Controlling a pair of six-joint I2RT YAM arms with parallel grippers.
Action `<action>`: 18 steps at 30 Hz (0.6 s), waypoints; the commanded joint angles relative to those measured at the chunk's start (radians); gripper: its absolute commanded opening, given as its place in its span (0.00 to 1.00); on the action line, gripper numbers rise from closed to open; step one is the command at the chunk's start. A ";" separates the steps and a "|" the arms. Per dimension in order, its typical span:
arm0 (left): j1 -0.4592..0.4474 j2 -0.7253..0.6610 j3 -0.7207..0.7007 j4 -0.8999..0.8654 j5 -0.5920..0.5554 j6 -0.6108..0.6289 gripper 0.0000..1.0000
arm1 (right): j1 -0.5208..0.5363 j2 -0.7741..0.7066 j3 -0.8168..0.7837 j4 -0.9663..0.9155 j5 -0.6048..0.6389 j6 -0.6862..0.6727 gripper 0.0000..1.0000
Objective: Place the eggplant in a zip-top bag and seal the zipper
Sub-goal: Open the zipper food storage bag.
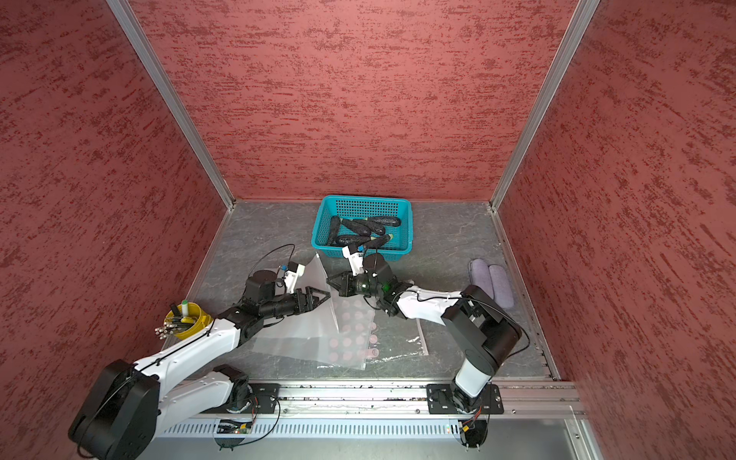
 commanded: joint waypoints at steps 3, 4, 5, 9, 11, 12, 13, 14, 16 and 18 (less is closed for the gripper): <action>-0.040 0.062 0.061 0.006 -0.049 0.046 0.82 | -0.002 0.004 0.026 0.034 -0.019 0.007 0.00; -0.045 0.073 0.067 -0.003 -0.061 0.054 0.82 | -0.002 0.003 0.026 0.034 -0.018 0.007 0.00; -0.046 0.083 0.068 -0.005 -0.070 0.056 0.81 | -0.003 0.002 0.024 0.034 -0.017 0.007 0.00; -0.044 0.090 0.057 0.006 -0.087 0.044 0.72 | -0.003 -0.002 0.019 0.026 -0.009 0.003 0.00; -0.040 0.076 0.051 0.003 -0.100 0.037 0.63 | -0.003 -0.003 0.015 0.019 0.001 -0.003 0.00; -0.037 0.068 0.047 -0.001 -0.106 0.033 0.60 | -0.003 -0.004 0.014 0.015 0.006 -0.006 0.00; -0.032 0.059 0.042 -0.002 -0.106 0.030 0.59 | -0.003 -0.003 0.015 0.008 0.010 -0.011 0.00; -0.027 0.052 0.037 -0.002 -0.104 0.027 0.59 | -0.003 -0.003 0.015 0.004 0.013 -0.014 0.00; -0.017 0.039 0.029 0.000 -0.095 0.026 0.59 | -0.003 -0.001 0.015 -0.001 0.020 -0.020 0.00; -0.011 0.031 0.022 0.008 -0.080 0.025 0.60 | -0.003 0.003 0.016 -0.003 0.020 -0.020 0.00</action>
